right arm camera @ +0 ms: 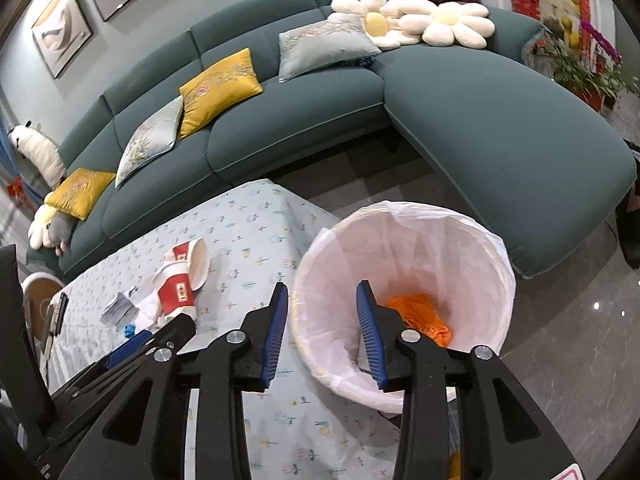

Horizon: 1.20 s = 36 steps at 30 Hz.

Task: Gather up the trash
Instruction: 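Move both tools back to the table toward the blue tie and paper cup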

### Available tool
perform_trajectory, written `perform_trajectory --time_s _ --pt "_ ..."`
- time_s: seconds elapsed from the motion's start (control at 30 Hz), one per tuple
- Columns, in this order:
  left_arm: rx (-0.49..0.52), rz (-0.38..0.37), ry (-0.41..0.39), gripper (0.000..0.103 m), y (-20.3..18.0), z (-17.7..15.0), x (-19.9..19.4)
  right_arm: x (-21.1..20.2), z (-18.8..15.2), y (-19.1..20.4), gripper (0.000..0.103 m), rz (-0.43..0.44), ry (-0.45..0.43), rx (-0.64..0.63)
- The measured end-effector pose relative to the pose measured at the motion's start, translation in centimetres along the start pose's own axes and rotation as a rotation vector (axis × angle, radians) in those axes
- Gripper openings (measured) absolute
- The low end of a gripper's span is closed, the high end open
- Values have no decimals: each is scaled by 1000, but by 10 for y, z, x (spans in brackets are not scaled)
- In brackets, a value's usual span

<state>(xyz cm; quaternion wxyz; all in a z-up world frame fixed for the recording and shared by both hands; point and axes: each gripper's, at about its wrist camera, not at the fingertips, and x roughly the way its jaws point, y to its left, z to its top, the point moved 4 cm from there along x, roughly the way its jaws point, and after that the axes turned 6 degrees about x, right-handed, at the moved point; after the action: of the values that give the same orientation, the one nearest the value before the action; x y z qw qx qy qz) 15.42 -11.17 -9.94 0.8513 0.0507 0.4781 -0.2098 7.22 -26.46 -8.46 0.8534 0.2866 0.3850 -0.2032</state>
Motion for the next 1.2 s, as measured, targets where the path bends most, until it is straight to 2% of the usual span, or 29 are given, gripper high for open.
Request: perform_trajectory --time_s 0.2,0.53,0.7,1.2 --pt "-61 17 -6 58 33 -4 -8 -2 -10 27 41 10 9 -46" --pt "-156 56 -16 62 100 -17 -20 1 -33 79 41 33 43 -133" --pt "-209 80 -9 63 136 -24 -20 9 -46 106 47 45 62 -169" --pt "-379 156 43 64 253 -37 16 76 -71 168 50 59 166 -238"
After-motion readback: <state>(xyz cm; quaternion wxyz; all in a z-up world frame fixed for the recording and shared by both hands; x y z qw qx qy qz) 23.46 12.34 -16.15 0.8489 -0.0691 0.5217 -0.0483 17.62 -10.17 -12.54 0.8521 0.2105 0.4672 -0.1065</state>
